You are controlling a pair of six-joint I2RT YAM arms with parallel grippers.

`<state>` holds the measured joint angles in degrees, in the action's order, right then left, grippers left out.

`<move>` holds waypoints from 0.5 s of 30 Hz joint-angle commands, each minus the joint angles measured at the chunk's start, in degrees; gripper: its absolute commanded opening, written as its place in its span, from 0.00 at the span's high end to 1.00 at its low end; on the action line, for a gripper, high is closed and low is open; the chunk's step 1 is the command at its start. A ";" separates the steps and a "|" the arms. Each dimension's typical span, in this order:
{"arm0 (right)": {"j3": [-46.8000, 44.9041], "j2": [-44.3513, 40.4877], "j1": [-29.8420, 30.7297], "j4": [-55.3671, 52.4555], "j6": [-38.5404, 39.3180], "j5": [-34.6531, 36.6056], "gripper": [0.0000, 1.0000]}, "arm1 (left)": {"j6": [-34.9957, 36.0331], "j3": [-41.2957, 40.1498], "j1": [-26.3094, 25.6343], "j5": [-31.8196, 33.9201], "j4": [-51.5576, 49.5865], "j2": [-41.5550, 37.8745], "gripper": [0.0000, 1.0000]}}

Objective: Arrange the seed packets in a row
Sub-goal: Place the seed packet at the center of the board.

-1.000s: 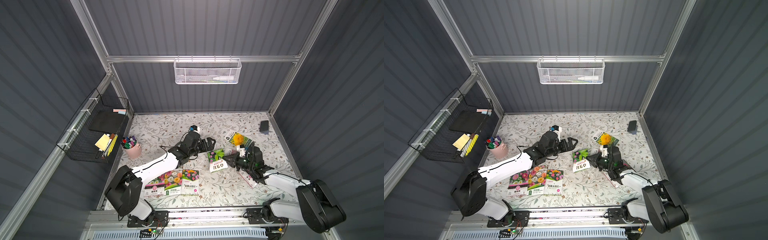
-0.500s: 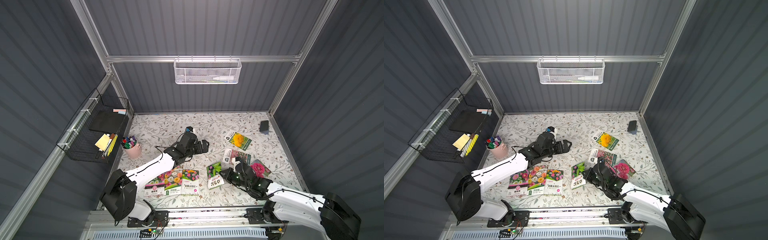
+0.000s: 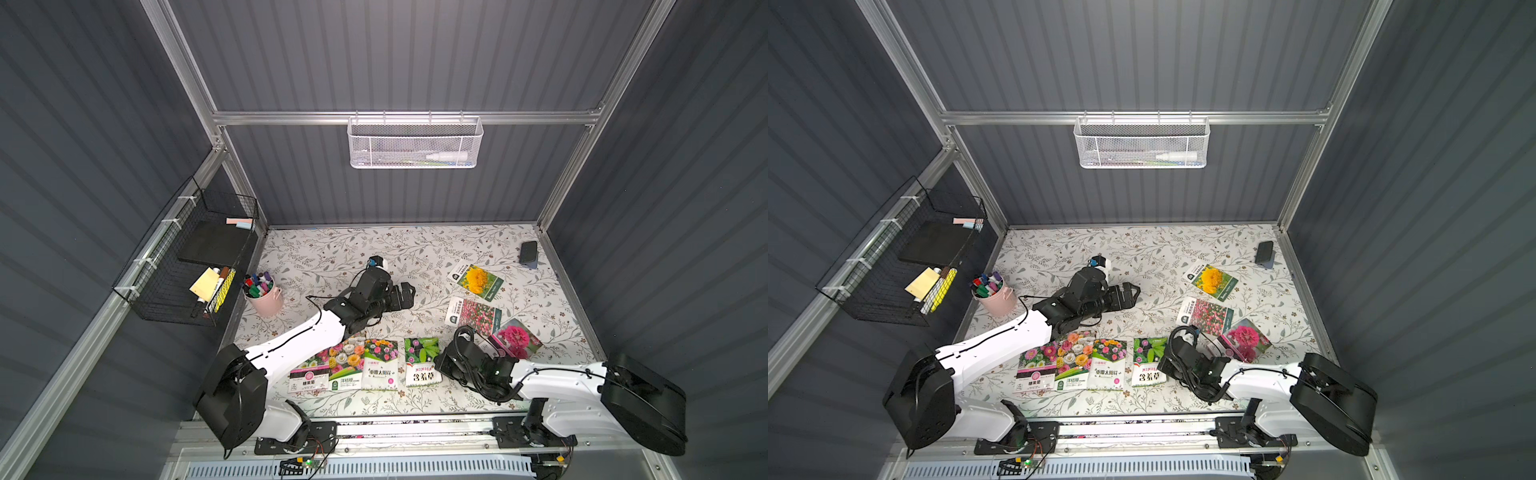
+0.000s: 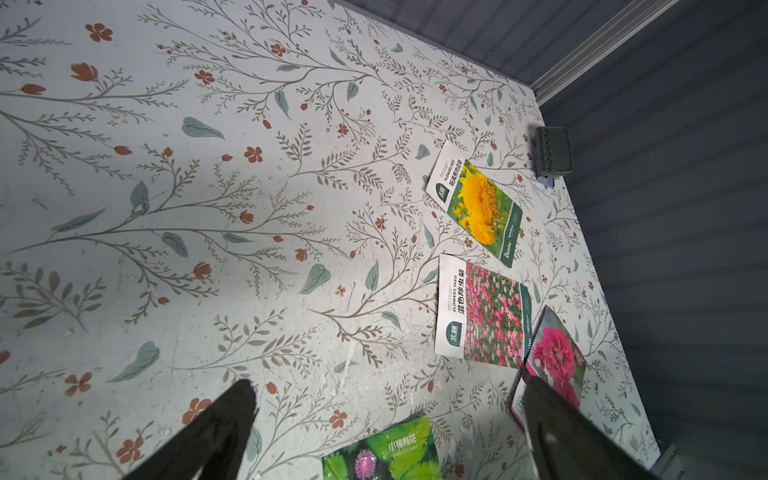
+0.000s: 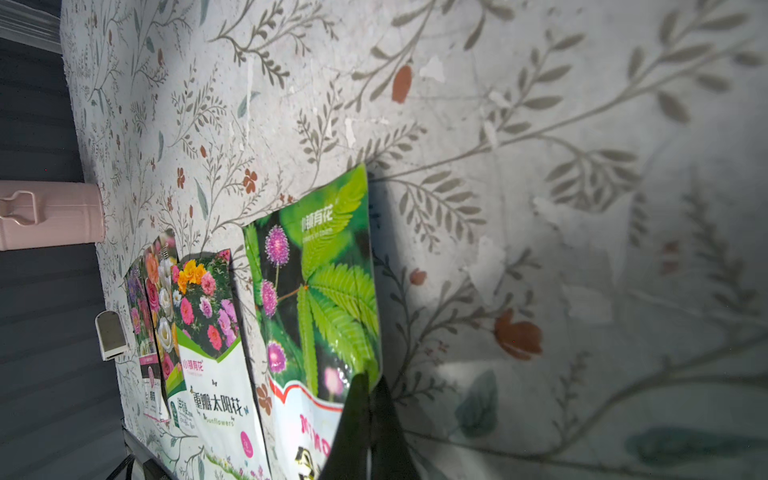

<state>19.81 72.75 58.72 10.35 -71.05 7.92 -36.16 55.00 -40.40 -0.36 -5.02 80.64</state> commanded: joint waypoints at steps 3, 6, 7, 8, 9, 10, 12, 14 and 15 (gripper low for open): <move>2.59 2.30 1.04 0.81 -1.39 1.87 1.00 | 1.13 -1.20 0.15 1.08 -0.60 -1.47 0.01; 3.07 3.31 1.22 1.43 -1.39 1.72 1.00 | 1.18 -1.39 0.15 1.06 -0.56 -1.62 0.01; 3.21 3.52 1.31 1.43 -1.39 1.59 1.00 | 1.14 -1.49 0.19 1.06 -0.61 -1.70 0.01; 3.36 3.76 1.31 1.50 -1.38 1.58 1.00 | 1.18 -1.53 0.15 1.06 -0.59 -1.74 0.01; 3.47 4.04 1.31 1.47 -1.45 1.48 1.00 | 1.17 -1.59 0.15 1.00 -0.54 -1.80 0.01; 3.59 4.13 1.31 1.43 -1.54 1.31 0.99 | 1.18 -1.61 0.20 0.98 -0.61 -1.88 0.00; 3.46 4.17 1.40 1.58 -1.64 1.31 0.90 | 1.10 -1.65 0.15 1.06 -0.60 -1.98 0.01; 3.39 3.91 1.48 1.13 -1.94 1.59 0.84 | 1.09 -1.85 0.16 1.00 -0.56 -2.07 0.01; 3.18 3.59 1.55 1.08 -2.08 1.86 0.79 | 1.05 -1.85 0.16 0.98 -0.61 -2.09 0.01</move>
<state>22.39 76.53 59.79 12.21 -71.94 8.60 -36.16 54.02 -40.40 -0.34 -5.04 80.23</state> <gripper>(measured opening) 0.183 0.991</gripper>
